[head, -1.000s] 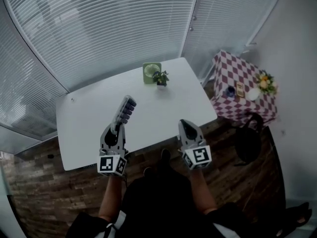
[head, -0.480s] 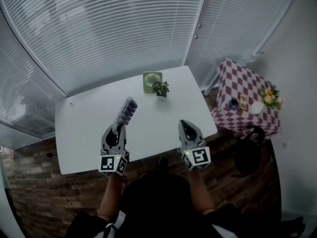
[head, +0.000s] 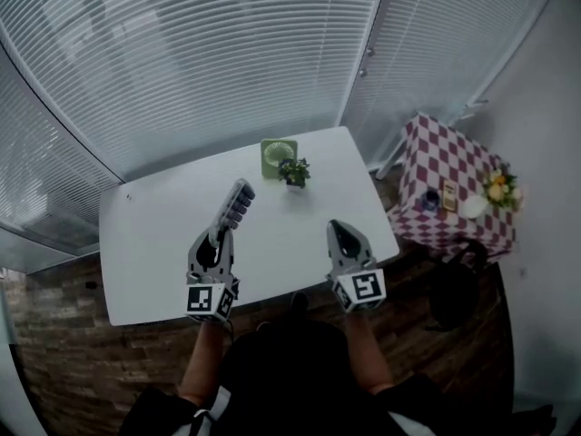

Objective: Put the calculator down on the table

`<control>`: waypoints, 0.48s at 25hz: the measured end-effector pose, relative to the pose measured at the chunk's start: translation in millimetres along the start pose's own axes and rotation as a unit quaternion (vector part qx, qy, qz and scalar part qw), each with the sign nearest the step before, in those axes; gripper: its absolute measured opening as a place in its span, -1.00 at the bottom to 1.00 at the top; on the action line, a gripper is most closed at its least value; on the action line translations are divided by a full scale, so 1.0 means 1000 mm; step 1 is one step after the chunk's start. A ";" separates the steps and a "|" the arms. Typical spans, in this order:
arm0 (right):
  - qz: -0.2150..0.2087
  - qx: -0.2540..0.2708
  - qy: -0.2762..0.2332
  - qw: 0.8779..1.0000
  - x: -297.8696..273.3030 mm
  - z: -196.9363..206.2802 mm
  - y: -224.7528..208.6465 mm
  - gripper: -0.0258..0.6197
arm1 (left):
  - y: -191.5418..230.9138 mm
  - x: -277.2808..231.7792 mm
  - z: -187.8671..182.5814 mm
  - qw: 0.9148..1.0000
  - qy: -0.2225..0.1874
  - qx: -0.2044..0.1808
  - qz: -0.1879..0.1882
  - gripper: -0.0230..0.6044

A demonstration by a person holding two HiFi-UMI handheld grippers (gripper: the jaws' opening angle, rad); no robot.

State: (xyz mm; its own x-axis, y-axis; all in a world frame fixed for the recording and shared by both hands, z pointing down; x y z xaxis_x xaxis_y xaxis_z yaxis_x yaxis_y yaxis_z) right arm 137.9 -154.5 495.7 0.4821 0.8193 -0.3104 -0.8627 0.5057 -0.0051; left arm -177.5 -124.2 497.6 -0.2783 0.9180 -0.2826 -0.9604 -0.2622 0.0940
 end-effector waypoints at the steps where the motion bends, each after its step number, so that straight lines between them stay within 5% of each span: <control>1: 0.000 0.000 0.000 1.000 -0.001 0.000 -0.001 -0.90 | -0.001 -0.002 0.000 1.000 -0.002 -0.001 0.001 -0.61; 12: -0.001 -0.002 -0.004 1.000 -0.004 -0.002 -0.005 -0.90 | -0.011 -0.009 -0.006 1.000 0.002 0.011 0.012 -0.61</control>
State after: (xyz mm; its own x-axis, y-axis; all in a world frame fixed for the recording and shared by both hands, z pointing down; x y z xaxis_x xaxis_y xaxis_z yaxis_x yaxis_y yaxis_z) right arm 140.1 -160.9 495.0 0.4858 0.8201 -0.3023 -0.8620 0.5069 -0.0100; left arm -164.0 -131.7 493.4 -0.3011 0.9103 -0.2839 -0.9531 -0.2775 0.1212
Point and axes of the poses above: the fingertips, and each gripper's own axes: x backward along the fingers, y to its left, z out of its underside, the point moved 9 cm from there along x, backward along the fingers, and after that the axes turned 15 degrees about y, right-handed, at the moved point
